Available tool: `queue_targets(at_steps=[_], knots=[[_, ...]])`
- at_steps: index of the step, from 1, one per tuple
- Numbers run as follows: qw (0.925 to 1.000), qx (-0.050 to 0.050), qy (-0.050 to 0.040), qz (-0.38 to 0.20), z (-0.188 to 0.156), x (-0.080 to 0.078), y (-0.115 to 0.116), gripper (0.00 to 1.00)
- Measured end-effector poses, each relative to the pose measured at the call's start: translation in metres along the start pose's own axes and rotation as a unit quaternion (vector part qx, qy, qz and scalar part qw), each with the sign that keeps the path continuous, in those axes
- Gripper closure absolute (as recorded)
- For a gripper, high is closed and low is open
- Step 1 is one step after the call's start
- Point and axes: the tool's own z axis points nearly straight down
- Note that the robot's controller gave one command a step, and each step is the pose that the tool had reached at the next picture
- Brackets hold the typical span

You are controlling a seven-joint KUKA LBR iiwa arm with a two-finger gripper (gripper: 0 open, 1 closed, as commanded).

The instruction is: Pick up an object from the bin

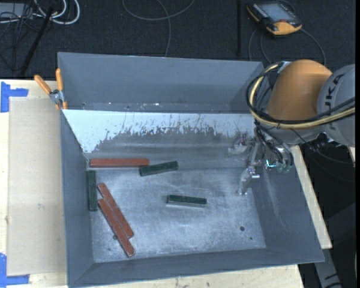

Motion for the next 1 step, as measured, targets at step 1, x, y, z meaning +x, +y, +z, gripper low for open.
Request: queue_targets(at_steps=[1], knots=[[1.0,0.001,-0.0036,-0.001,-0.0048,-0.0018,0.0002,0.0]])
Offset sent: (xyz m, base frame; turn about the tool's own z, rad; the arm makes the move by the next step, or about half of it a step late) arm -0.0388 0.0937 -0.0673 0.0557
